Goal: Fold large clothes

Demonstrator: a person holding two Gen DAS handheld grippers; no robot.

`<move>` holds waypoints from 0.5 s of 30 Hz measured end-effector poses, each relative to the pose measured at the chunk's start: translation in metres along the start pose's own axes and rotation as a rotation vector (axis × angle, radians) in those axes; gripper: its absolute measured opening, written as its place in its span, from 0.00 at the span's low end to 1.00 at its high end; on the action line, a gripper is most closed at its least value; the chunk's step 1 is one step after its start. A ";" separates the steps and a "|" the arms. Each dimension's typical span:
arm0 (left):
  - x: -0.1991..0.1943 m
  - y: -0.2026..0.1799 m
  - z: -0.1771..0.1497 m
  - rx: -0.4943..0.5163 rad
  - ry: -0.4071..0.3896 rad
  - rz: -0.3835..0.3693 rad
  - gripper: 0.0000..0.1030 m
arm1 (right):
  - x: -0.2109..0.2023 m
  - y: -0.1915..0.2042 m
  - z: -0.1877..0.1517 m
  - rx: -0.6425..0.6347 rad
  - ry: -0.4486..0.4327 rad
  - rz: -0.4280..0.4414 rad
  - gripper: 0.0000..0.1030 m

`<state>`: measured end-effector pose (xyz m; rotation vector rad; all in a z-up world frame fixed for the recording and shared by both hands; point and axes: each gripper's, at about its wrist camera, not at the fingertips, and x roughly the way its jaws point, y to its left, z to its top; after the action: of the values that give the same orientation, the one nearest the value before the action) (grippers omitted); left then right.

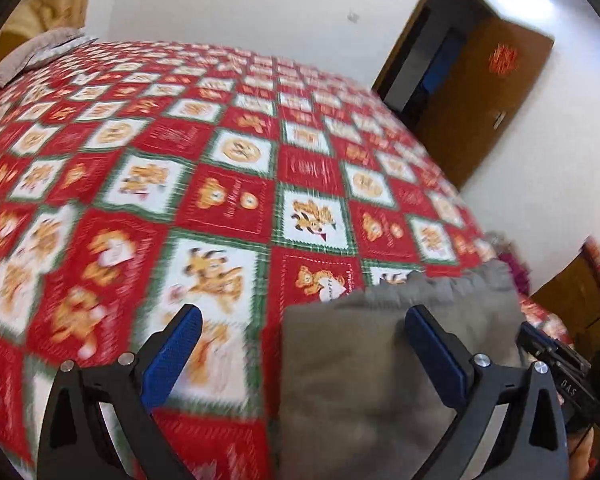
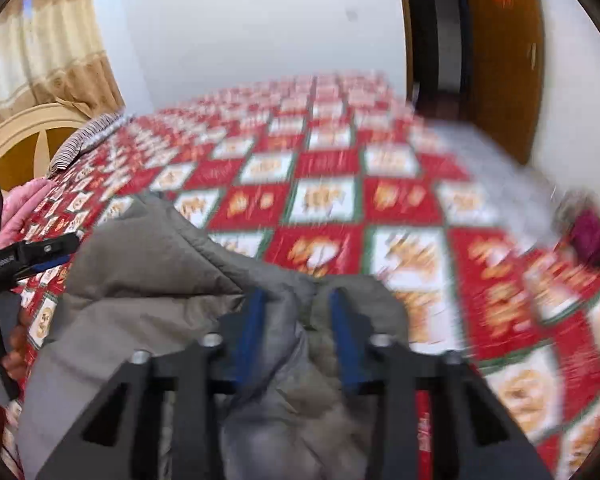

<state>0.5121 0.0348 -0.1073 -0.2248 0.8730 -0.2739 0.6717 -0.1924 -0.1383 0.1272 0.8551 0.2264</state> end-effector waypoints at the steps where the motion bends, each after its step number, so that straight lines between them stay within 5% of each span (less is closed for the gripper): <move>1: 0.015 -0.009 -0.002 0.020 0.024 0.020 0.99 | 0.011 -0.004 -0.007 0.030 0.028 0.015 0.32; 5: 0.050 -0.018 -0.021 0.037 0.074 0.050 0.99 | 0.026 -0.013 -0.033 0.118 0.004 0.049 0.33; 10: 0.037 0.008 -0.012 -0.015 0.126 -0.103 0.99 | 0.008 -0.021 -0.018 0.122 0.070 0.110 0.34; 11: 0.028 0.014 -0.014 -0.034 0.114 -0.138 0.99 | -0.010 -0.032 -0.019 0.191 0.053 0.154 0.43; 14: -0.015 0.048 -0.028 -0.117 0.080 -0.298 0.99 | -0.051 -0.053 -0.035 0.321 0.019 0.289 1.00; 15: -0.025 0.057 -0.036 -0.144 0.085 -0.348 0.99 | -0.059 -0.056 -0.042 0.329 0.024 0.310 1.00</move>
<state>0.4775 0.0932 -0.1289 -0.5035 0.9376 -0.5482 0.6104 -0.2603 -0.1335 0.5681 0.8901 0.3762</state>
